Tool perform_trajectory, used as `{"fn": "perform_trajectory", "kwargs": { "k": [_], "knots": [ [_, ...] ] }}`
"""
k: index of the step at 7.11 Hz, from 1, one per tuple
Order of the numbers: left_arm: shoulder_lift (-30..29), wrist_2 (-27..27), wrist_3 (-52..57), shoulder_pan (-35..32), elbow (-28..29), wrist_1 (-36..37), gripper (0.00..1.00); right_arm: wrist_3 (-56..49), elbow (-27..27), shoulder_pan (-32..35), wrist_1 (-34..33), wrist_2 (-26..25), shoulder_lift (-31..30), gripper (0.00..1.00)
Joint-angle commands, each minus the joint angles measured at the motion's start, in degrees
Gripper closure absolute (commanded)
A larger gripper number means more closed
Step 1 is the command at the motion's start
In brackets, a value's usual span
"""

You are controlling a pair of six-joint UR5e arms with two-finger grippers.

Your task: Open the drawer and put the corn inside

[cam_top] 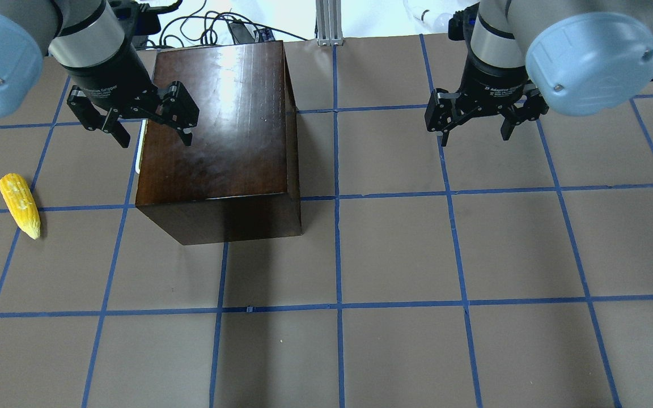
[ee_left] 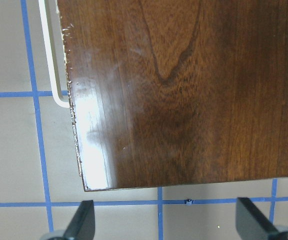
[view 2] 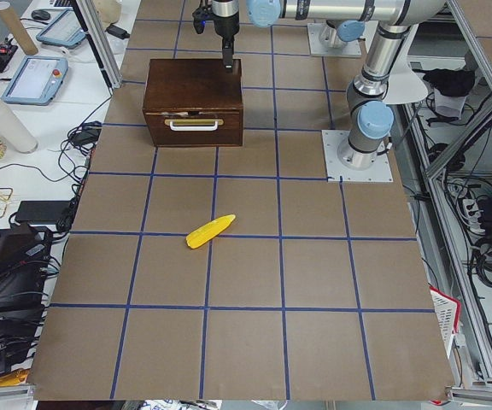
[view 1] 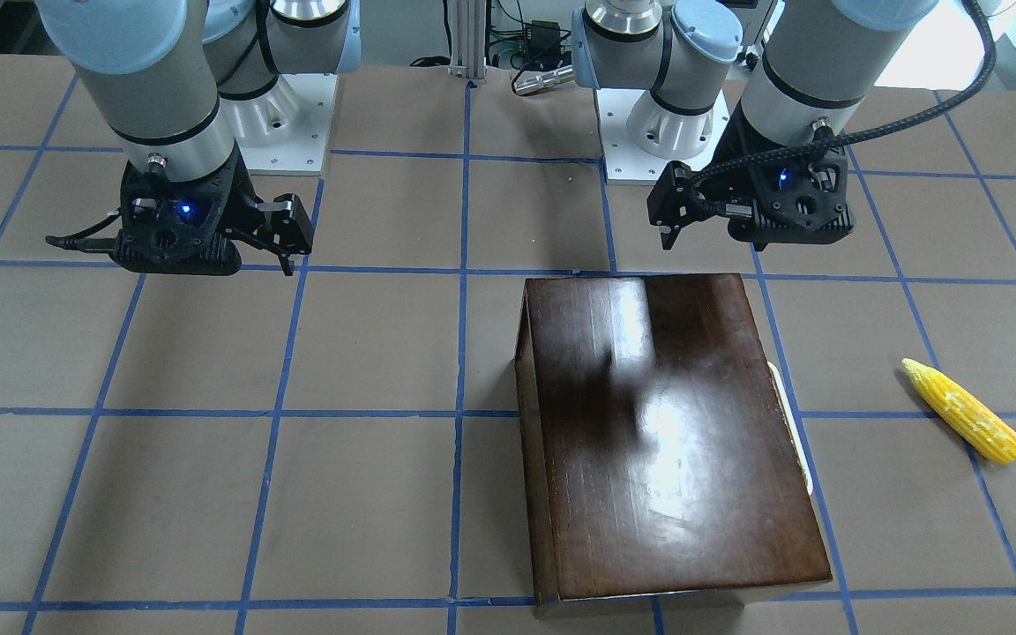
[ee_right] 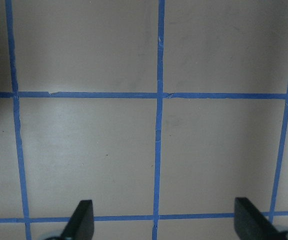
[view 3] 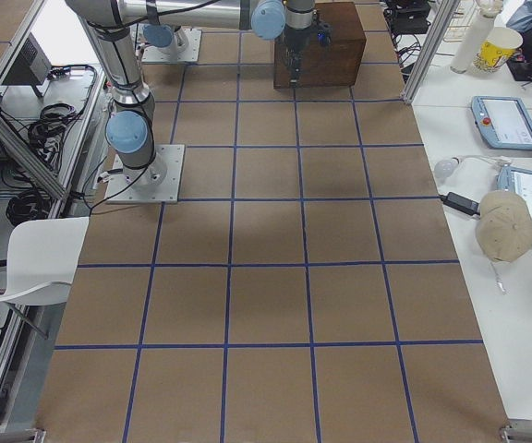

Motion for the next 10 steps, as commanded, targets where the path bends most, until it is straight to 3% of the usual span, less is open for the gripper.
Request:
{"fn": "perform_trajectory", "kwargs": {
  "k": [1, 10],
  "knots": [
    [0.2, 0.0, 0.0, 0.4, 0.5, -0.9, 0.0, 0.0, 0.0, 0.0, -0.1, 0.0, 0.1, 0.0],
    [-0.1, 0.2, 0.0, 0.6, 0.9, 1.1, 0.0, 0.0, 0.0, 0.0, 0.0, 0.0, 0.1, 0.0]
  ]
}}
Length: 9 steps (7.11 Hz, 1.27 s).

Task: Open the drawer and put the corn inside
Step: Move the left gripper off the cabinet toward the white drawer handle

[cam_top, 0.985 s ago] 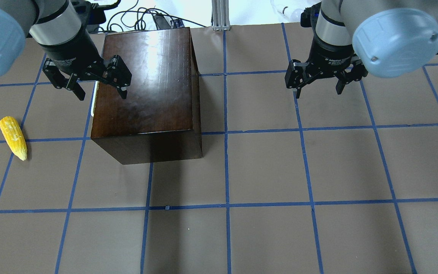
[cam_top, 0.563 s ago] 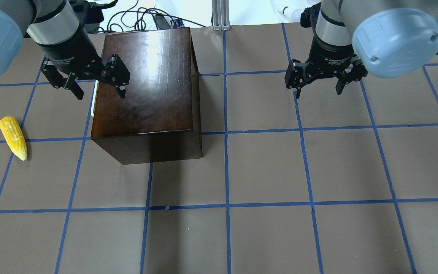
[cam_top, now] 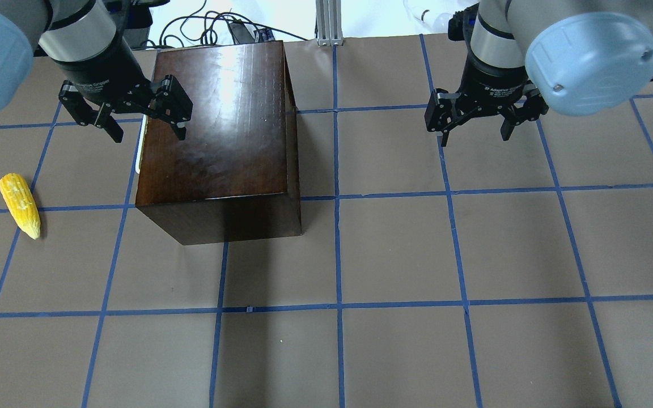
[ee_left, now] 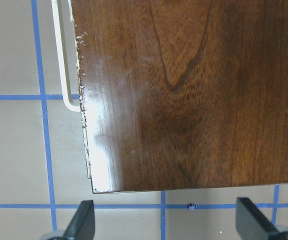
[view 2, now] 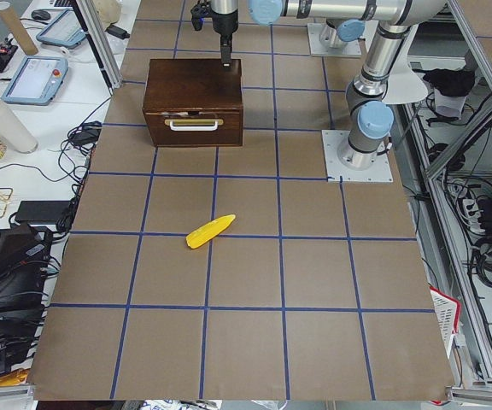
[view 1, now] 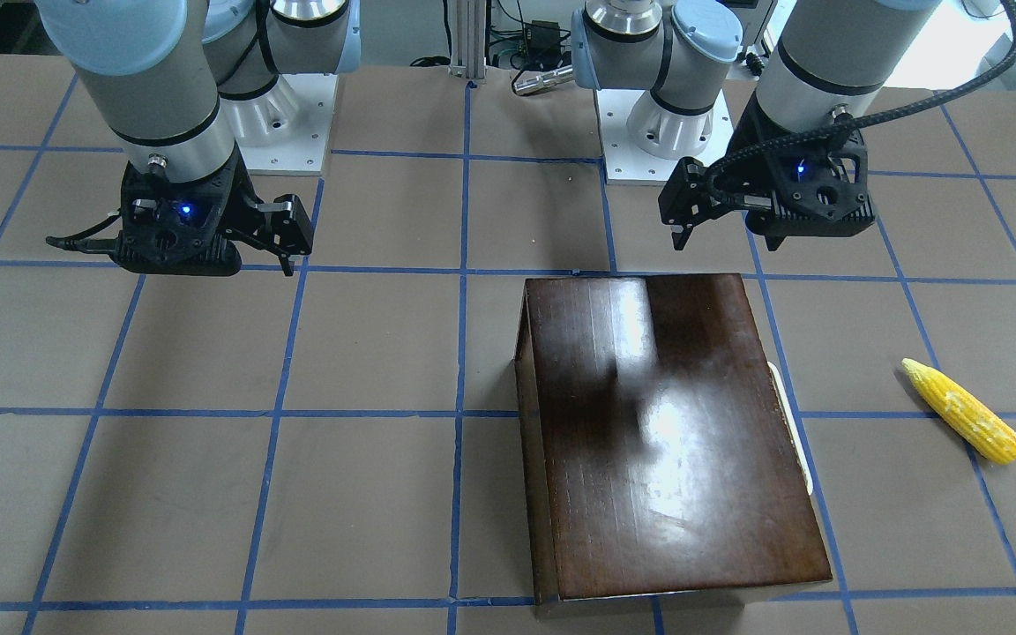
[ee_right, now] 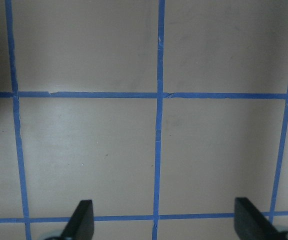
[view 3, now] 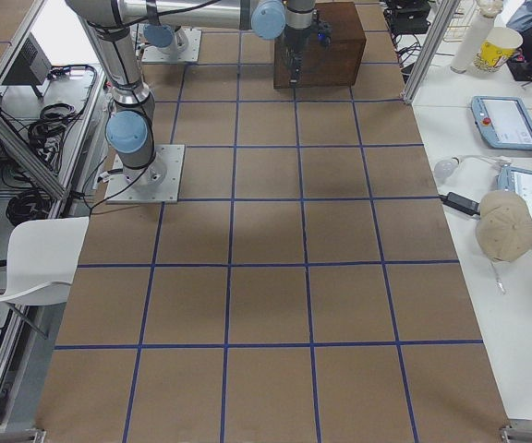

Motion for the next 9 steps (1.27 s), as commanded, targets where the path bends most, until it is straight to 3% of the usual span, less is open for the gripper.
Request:
{"fn": "perform_trajectory", "kwargs": {
  "k": [1, 3, 4, 7, 8, 9],
  "knots": [
    [-0.4, 0.1, 0.1, 0.0, -0.2, 1.8, 0.0, 0.0, 0.0, 0.0, -0.1, 0.0, 0.0, 0.0],
    [-0.8, -0.1, 0.2, 1.3, -0.1, 3.3, 0.0, 0.0, 0.0, 0.0, -0.1, 0.0, 0.0, 0.0],
    [-1.2, -0.8, 0.8, 6.3, 0.2, 3.1, 0.0, 0.0, 0.0, 0.0, 0.0, 0.0, -0.1, 0.0],
    [-5.1, -3.9, 16.7, 17.8, 0.5, 6.5, 0.0, 0.0, 0.0, 0.0, 0.0, -0.1, 0.0, 0.0],
    [-7.2, -4.0, 17.6, 20.3, 0.3, 8.9, 0.0, 0.0, 0.0, 0.0, -0.1, -0.1, -0.1, 0.0],
    [-9.7, -7.4, 22.5, 22.7, -0.5, 14.1, 0.01, 0.0, 0.0, 0.0, -0.1, -0.1, -0.1, 0.0]
  ]
}}
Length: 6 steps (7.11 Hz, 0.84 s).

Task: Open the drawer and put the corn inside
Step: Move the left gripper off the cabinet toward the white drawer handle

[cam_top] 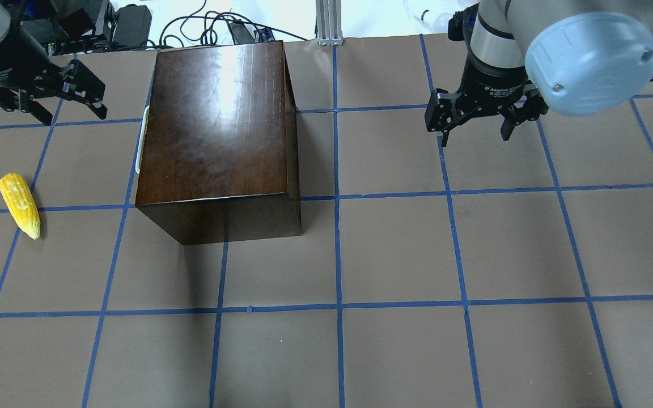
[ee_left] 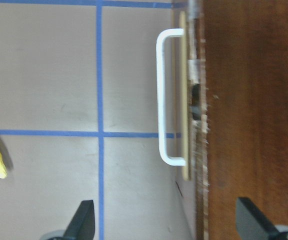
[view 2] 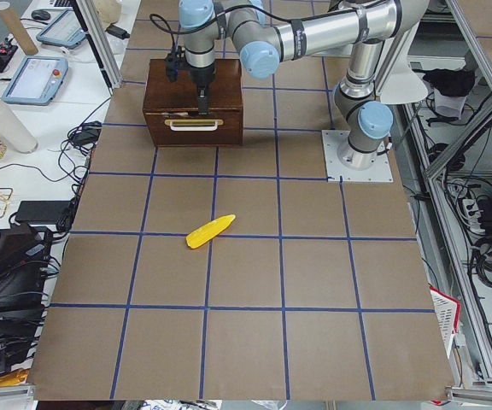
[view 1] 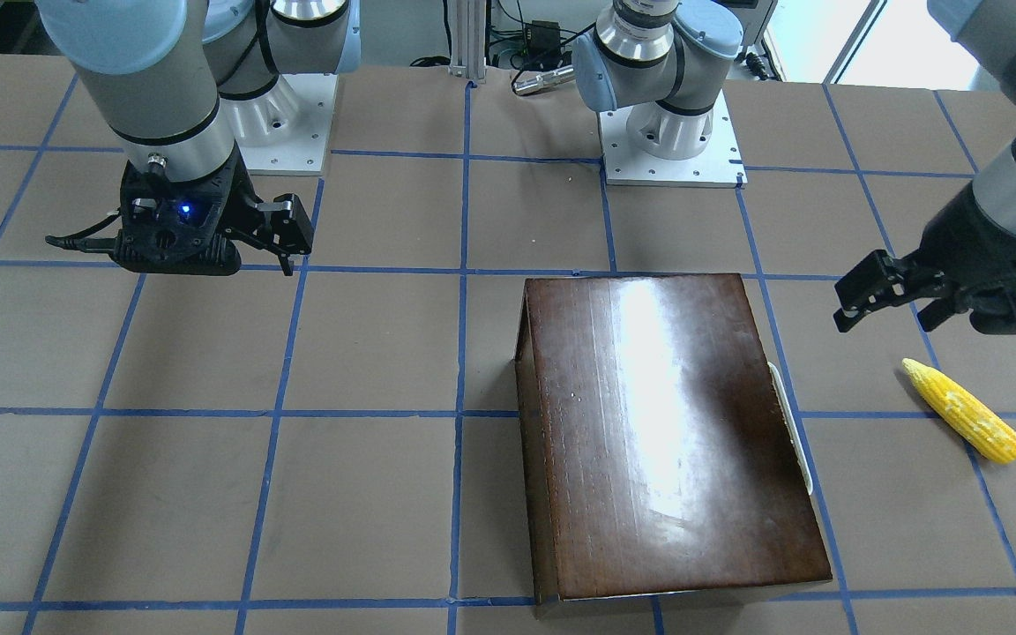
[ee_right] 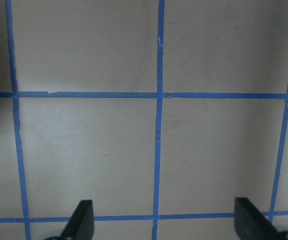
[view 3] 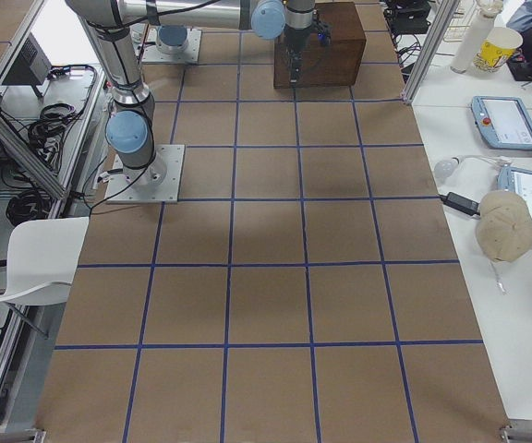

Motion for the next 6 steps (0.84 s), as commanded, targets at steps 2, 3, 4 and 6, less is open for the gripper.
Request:
{"fn": "perform_trajectory", "kwargs": {
  "k": [2, 3, 4, 6],
  "knots": [
    [-7.8, -7.2, 7.9, 6.0, -0.7, 5.7, 0.0, 0.0, 0.0, 0.0, 0.1, 0.0, 0.0, 0.0],
    [-9.5, -7.4, 7.7, 5.9, -0.7, 5.9, 0.0, 0.0, 0.0, 0.0, 0.1, 0.0, 0.0, 0.0],
    [-10.8, -9.3, 7.7, 5.8, -0.7, 6.0, 0.0, 0.0, 0.0, 0.0, 0.0, 0.0, 0.0, 0.0],
    [-13.0, -13.1, 10.6, 5.5, -0.7, 6.0, 0.0, 0.0, 0.0, 0.0, 0.0, 0.1, 0.0, 0.0]
  ]
}}
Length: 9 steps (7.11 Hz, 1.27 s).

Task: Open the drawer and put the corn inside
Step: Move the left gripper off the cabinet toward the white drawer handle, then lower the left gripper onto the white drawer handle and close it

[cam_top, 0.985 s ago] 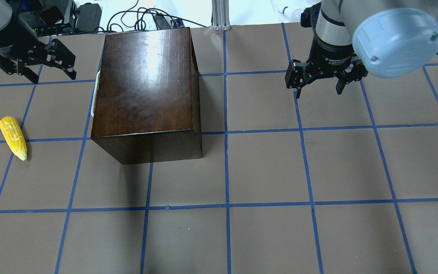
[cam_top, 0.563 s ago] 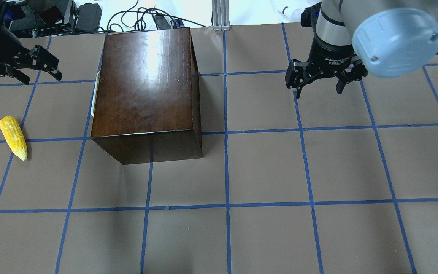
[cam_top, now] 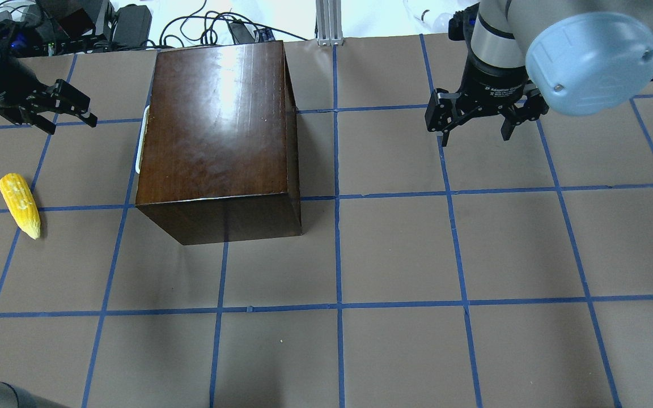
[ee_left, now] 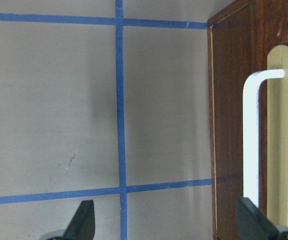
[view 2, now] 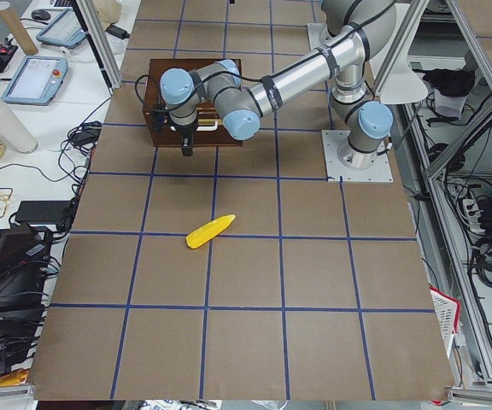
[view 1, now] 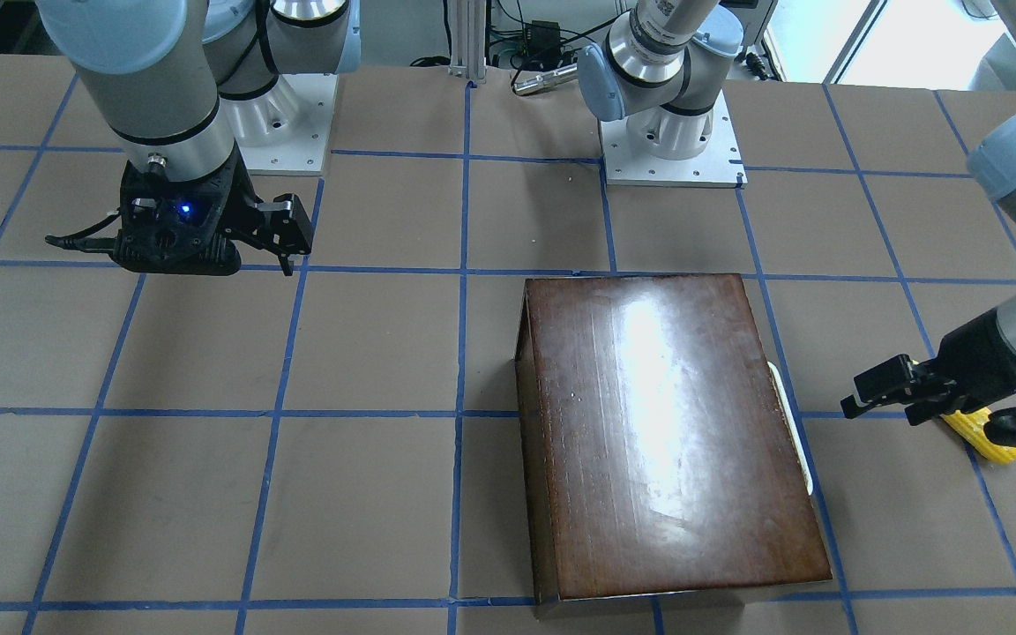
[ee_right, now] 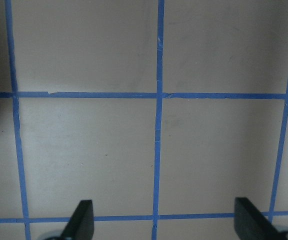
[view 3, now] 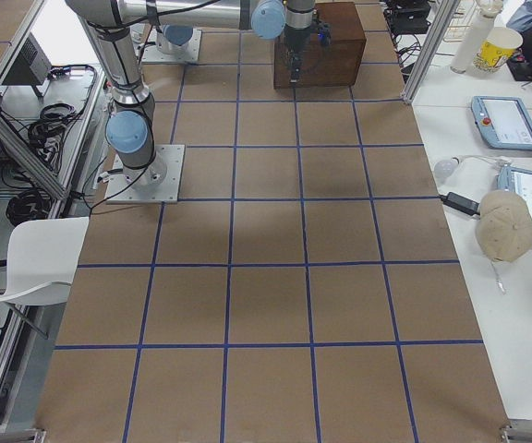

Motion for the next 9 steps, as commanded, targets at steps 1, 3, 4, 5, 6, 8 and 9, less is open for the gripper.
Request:
{"fn": "perform_trajectory", "kwargs": {
  "k": [1, 3, 4, 5, 6, 8, 9],
  "knots": [
    [-2.1, -2.7, 4.2, -0.2, 0.0, 0.0, 0.0, 0.0, 0.0, 0.0, 0.1, 0.1, 0.1, 0.0],
    [-2.9, -5.0, 4.8, -1.6, 0.0, 0.0, 0.0, 0.0, 0.0, 0.0, 0.0, 0.1, 0.1, 0.0],
    [-3.1, -5.0, 4.8, -2.4, -0.1, 0.0, 0.0, 0.0, 0.0, 0.0, 0.0, 0.1, 0.1, 0.0],
    [-3.5, -5.0, 5.5, -2.5, -0.1, 0.0, 0.0, 0.0, 0.0, 0.0, 0.1, 0.1, 0.0, 0.0],
    [-4.1, -5.0, 7.4, -2.5, -0.3, -0.1, 0.0, 0.0, 0.0, 0.0, 0.1, 0.1, 0.0, 0.0],
    [-5.4, -5.1, 7.4, -2.5, -0.2, -0.1, 0.0, 0.0, 0.0, 0.0, 0.0, 0.2, 0.0, 0.0],
    [-5.9, -5.1, 7.5, -2.6, -0.2, -0.1, 0.0, 0.0, 0.0, 0.0, 0.1, 0.1, 0.0, 0.0]
  ]
}}
